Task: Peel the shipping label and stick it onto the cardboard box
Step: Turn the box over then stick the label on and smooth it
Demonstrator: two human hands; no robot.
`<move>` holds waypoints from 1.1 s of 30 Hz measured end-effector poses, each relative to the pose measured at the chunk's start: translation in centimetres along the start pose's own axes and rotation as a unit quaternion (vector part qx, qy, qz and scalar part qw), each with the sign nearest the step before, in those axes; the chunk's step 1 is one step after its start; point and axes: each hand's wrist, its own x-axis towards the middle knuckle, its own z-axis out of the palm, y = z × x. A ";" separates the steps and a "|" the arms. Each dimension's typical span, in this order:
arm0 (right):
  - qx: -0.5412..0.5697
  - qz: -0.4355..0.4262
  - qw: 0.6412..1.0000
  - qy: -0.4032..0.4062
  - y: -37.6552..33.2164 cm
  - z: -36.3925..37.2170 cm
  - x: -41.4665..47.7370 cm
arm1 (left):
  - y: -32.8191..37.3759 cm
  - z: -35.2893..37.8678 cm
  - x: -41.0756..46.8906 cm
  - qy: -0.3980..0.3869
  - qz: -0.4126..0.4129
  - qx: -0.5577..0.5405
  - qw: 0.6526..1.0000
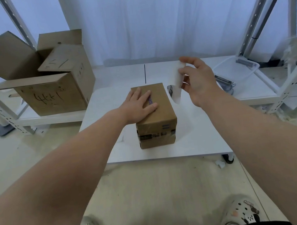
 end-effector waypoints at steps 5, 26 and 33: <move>0.017 -0.017 0.999 0.035 -1.0 -0.2 0.0 | 0.8 0.3 -2.1 -0.016 0.013 0.064 0.998; -0.087 -0.080 0.992 0.048 -1.2 1.0 -0.6 | 1.6 -1.5 -1.6 0.130 0.085 -0.064 0.986; -0.133 -0.137 0.980 0.050 -1.1 2.5 -0.4 | 4.5 -3.9 -3.9 0.298 0.227 -0.090 0.923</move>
